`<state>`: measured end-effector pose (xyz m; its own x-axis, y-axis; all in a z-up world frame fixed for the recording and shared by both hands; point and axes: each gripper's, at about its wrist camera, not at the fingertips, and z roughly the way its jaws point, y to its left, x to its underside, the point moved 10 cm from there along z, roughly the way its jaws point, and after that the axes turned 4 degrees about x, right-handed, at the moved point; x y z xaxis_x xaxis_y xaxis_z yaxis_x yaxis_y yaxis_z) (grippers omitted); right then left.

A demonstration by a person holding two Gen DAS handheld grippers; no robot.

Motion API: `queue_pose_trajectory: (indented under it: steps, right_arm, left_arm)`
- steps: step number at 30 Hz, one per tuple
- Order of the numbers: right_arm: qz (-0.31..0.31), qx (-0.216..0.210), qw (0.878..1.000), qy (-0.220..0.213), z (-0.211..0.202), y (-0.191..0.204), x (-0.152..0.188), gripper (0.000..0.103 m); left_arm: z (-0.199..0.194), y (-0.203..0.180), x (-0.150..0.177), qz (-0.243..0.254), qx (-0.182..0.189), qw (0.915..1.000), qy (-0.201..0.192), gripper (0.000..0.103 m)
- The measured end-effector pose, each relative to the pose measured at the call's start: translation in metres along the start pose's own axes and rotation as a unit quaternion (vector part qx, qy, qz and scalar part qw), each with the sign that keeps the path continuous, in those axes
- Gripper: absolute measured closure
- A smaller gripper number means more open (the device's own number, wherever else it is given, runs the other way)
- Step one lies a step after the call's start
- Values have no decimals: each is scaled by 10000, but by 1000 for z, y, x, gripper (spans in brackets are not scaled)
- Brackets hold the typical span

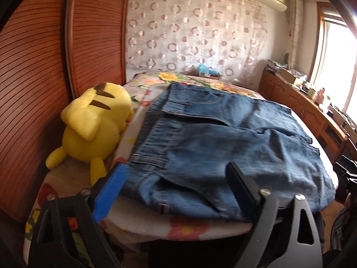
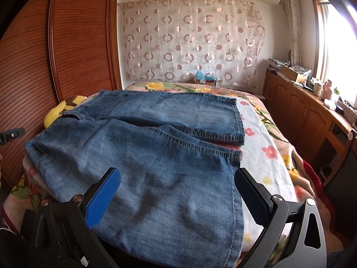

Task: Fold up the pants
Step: 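Move the right tool to the jeans leg hem while the left tool approaches the waistband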

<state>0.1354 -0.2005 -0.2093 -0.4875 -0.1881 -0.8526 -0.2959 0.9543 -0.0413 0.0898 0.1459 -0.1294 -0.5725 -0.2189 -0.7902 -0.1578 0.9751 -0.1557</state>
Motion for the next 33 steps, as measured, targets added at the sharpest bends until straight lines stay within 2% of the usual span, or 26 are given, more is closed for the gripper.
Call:
queue_pose_trajectory:
  steps: [11,17,22,29,31,33]
  right_arm:
    - [27,147,9996,239,5,-15,8,1]
    - [32,213,9992,344,-4,-17,14,1]
    - [42,282,9988,396,-6,-23,16,1]
    - [10,370,9977,562,-24,-31,30,2]
    - [60,317,9972,675,-26,-33,33,5]
    - [119,270,9963,803,-26,-37,36,7]
  left_arm:
    - [25,47,28,-442,-208,9978,439,45]
    - [36,53,44,-599,-278,9957,647,60]
    - [41,58,47,-682,-361,9943,743,60]
    - [46,57,54,-558,-463,9935,883,60]
    - [46,58,54,-528,-476,9936,880,60]
    - [46,53,52,-381,-457,9943,885,77]
